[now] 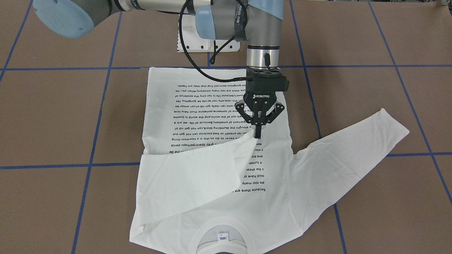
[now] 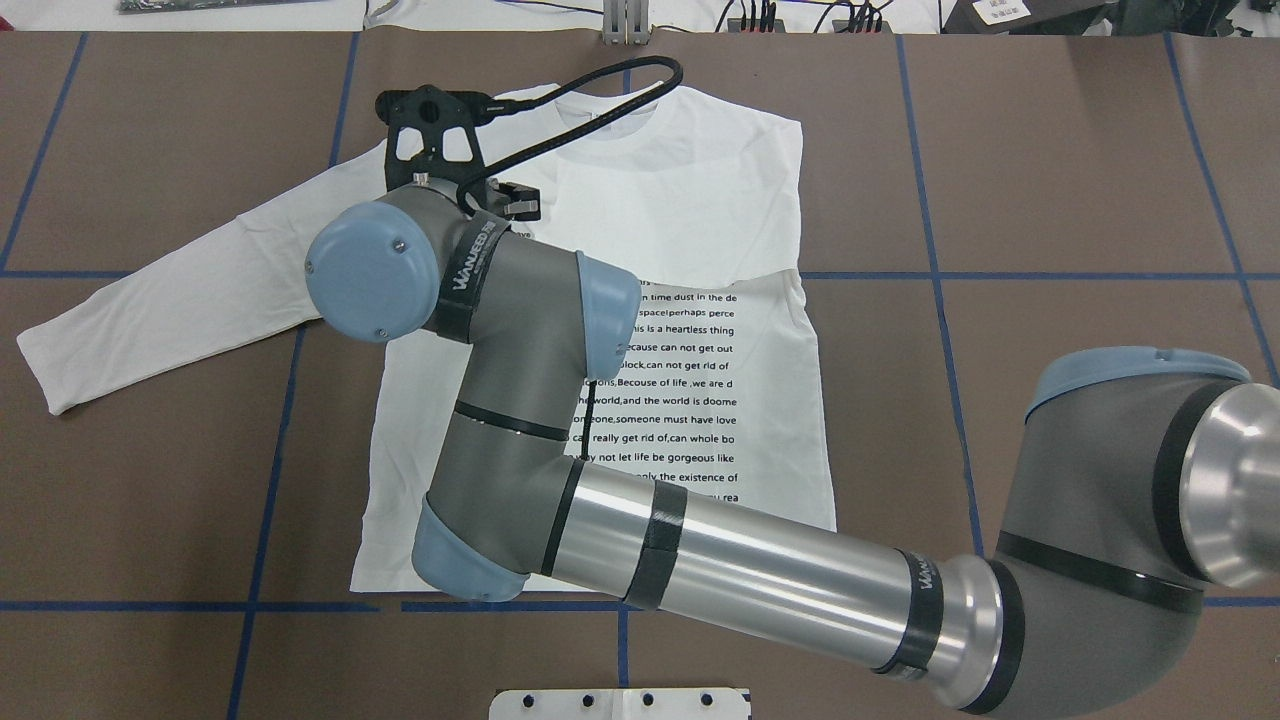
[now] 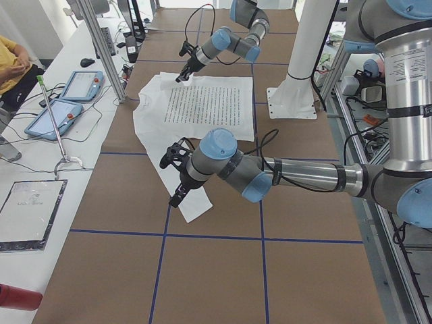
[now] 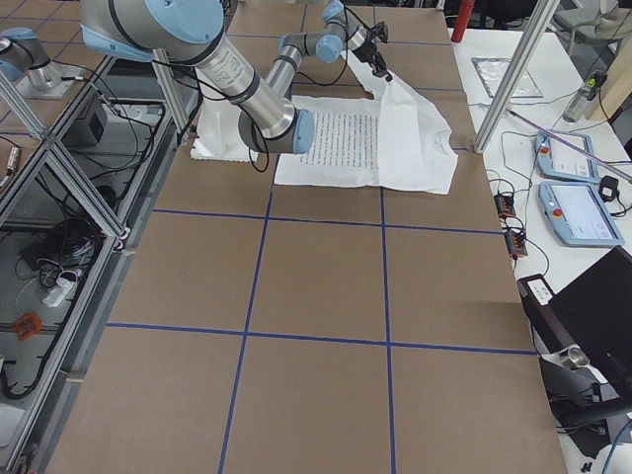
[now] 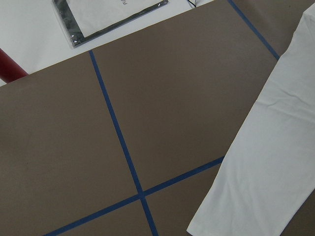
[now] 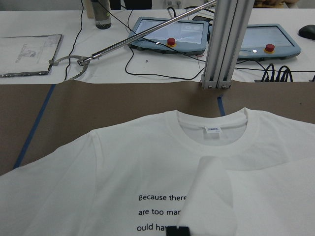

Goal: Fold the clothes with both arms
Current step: 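Carry the sleeve across the shirt body and release it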

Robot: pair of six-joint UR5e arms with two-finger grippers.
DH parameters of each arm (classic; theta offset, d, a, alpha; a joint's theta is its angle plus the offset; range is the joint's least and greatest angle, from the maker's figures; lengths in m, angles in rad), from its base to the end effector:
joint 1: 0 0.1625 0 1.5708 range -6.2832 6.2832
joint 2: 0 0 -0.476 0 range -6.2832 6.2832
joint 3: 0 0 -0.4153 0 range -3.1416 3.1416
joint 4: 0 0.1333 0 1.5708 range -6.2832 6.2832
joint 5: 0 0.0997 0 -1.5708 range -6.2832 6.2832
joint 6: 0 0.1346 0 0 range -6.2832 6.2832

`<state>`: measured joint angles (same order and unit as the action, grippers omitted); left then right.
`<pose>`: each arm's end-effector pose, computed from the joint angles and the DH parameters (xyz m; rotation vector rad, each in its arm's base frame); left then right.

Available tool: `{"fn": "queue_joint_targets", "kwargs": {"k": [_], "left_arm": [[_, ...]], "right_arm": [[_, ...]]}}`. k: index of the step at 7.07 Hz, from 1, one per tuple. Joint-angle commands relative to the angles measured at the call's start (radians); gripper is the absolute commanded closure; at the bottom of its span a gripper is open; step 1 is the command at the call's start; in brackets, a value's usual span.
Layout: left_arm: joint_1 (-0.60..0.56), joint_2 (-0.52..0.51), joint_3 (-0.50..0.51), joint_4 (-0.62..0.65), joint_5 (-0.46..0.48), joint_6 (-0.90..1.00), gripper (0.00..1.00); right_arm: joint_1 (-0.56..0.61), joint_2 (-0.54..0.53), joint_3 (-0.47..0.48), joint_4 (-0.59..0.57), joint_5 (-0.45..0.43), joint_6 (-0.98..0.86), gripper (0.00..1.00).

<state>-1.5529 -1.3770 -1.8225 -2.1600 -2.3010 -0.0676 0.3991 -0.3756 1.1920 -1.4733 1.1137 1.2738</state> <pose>-0.0352 -0.4636 0.6255 0.5865 0.7292 0.1901 -0.7394 -0.5210 0.0293 0.7068 -0.7004 0.3023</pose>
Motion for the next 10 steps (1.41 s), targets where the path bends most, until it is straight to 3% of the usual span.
{"fn": "queue_joint_targets", "kwargs": {"k": [1, 2, 3, 4, 6, 8, 9, 10], "left_arm": [[-0.003, 0.018, 0.000, -0.004, 0.000, 0.000, 0.00], [-0.003, 0.018, 0.000, -0.004, 0.000, 0.000, 0.00], [-0.001, 0.018, 0.000, -0.004, 0.000, 0.000, 0.00], [-0.001, 0.018, 0.000, -0.003, 0.000, 0.000, 0.00], [-0.001, 0.013, 0.009, -0.004, 0.005, -0.007, 0.00], [0.000, -0.028, 0.000, -0.074, 0.002, -0.011, 0.00], [0.007, -0.031, 0.002, -0.146, 0.002, -0.012, 0.00], [0.020, -0.037, 0.000, -0.184, -0.002, -0.053, 0.00]], "right_arm": [[-0.046, 0.056, -0.102, 0.011, -0.023, 0.009, 1.00], [-0.054, 0.066, -0.117, 0.013, -0.023, 0.074, 1.00], [-0.054, 0.090, -0.121, 0.019, -0.015, 0.135, 0.25], [-0.055, 0.118, -0.133, 0.021, 0.013, 0.160, 0.01], [-0.030, 0.132, -0.129, 0.010, 0.125, 0.177, 0.00], [0.085, 0.120, -0.102, -0.130, 0.312, 0.177, 0.00], [0.171, 0.072, -0.028, -0.200, 0.436, 0.173, 0.00], [0.237, -0.021, 0.107, -0.203, 0.509, 0.144, 0.00]]}}
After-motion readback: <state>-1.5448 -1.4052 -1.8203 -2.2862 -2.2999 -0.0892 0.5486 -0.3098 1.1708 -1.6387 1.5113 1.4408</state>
